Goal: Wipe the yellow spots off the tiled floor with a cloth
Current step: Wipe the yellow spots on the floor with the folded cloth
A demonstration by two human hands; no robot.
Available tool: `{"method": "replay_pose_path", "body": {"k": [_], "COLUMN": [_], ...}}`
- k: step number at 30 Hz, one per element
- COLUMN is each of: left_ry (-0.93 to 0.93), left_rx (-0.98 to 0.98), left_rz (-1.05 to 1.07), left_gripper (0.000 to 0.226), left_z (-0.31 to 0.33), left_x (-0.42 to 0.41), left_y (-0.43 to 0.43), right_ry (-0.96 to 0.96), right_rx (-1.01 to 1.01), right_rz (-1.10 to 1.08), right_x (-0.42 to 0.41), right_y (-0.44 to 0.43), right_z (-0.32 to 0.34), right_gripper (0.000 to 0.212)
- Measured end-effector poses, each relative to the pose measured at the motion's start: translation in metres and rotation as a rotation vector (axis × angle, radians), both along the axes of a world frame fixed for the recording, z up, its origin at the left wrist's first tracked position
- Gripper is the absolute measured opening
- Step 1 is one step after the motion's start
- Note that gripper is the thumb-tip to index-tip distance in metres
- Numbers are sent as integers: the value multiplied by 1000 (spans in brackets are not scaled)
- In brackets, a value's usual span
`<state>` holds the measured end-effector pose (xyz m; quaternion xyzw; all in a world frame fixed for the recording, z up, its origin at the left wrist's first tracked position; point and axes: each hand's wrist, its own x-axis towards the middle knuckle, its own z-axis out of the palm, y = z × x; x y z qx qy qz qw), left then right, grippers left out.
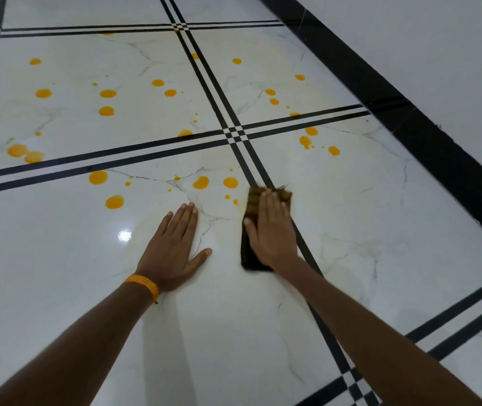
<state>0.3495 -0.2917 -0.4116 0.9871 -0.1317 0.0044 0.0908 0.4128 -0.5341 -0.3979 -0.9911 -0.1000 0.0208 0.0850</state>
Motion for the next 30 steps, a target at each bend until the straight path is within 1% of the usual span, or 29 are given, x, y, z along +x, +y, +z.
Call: {"method": "replay_pose_path", "body": {"k": [2,3,4,5,7,9,10,11,13,15,16,17,19,20,21,22,24,26,27,28,30], "left_ry": [2,1,2,5,3,-3,-2,3,6,8,9,7,-3,-5,-1,6,14,18,16,14,7], "left_rx": [-9,-16,-21,-26,-23,-16,-11,-6,-5,-18,-21,-20,-18,-20,-21,-20,-20,-24,-21,-18,-19], "left_rz": [-4,-2,-1,0,2,0,-2,-5,-1,0,-1,-1,7,9,9,7,12,10,11,13,23], "left_gripper": [87,87,87,87,87,87,86,87,87,87,87,87,87,86,86,86,87,87,88,88,88], "left_z": [1,1,2,2,2,2,2,2,2,3,3,3,3,3,2,1,0,1,2,3,4], "left_x": [0,1,2,2,2,3,2,1,0,2,2,2,2,3,2,1,-1,0,2,3,5], "left_y": [-2,-4,-5,-7,-7,-6,-5,-5,-2,-3,-5,-6,-6,-5,-3,-2,-3,-7,-8,-10,-11], "right_ry": [28,34,21,9,-4,-41,-41,-29,-6,18,7,3,-2,-10,-16,-20,-5,-7,-11,-8,-15], "right_rx": [14,14,4,-26,-46,-32,-23,-3,8,32,30,15,-20,-19,-7,6,5,10,15,9,-16], "right_rz": [236,315,329,274,53,-126,-144,-82,166,373,399,361,182,117,101,124,280,439,449,397,196], "right_x": [-46,-52,-45,-30,15,44,43,33,-7,-29,-25,-15,13,23,24,19,-4,-15,-9,0,15], "right_y": [-26,-46,-63,-76,-80,-53,-33,-17,-7,-29,-42,-51,-53,-41,-23,-5,11,-4,-12,-17,-14], "right_z": [1,4,4,4,5,5,4,2,-3,0,0,1,2,2,3,3,0,1,1,2,1], "right_gripper": [75,75,76,78,82,85,84,82,77,74,75,76,80,82,83,82,78,76,76,78,82]}}
